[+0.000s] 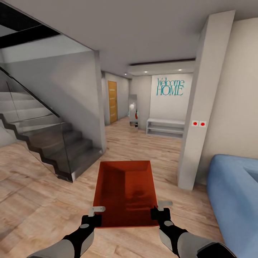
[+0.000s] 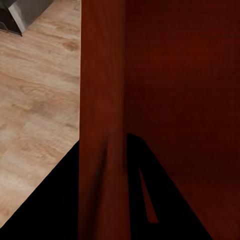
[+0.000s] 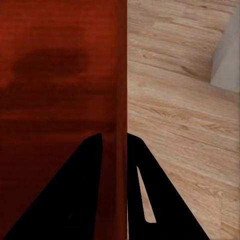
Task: Move the two storage containers from the living room to the garage. In the garage, place one container on the floor and stack the other container on top of it (either order is fine).
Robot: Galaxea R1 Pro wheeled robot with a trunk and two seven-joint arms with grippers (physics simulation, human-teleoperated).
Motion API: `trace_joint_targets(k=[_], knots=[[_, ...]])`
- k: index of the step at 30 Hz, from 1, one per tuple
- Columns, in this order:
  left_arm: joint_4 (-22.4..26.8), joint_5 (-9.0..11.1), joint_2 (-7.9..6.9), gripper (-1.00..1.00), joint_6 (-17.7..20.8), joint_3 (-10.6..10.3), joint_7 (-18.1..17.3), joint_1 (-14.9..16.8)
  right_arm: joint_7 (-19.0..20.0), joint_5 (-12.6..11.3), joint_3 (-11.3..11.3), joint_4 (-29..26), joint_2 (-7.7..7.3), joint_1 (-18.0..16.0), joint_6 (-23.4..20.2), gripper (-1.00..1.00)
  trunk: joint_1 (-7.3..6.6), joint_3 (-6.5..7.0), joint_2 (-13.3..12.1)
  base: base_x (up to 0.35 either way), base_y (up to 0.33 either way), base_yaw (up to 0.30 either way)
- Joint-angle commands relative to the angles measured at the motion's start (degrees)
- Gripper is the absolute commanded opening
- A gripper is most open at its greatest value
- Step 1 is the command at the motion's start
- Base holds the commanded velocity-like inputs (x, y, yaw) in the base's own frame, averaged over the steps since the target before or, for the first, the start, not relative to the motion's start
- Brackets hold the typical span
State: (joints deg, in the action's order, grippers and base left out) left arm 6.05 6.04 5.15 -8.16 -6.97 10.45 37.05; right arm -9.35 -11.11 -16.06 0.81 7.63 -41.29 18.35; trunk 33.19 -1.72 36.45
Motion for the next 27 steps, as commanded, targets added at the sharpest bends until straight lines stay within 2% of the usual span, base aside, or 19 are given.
trace_joint_targets(k=[1,27], knots=[[0.02,0.3,0.02,-1.0,-0.08,0.02,0.36,0.04,-0.04,0.3,3.14,-0.02,0.37,-0.09,0.06,-1.0,0.05,-0.1,0.09,0.321,0.0,0.0],[0.02,0.33,0.02,-1.0,-0.05,0.02,0.36,0.04,-0.06,0.3,3.14,-0.02,0.37,-0.09,0.04,-1.0,0.05,-0.1,0.09,0.321,0.0,0.0]])
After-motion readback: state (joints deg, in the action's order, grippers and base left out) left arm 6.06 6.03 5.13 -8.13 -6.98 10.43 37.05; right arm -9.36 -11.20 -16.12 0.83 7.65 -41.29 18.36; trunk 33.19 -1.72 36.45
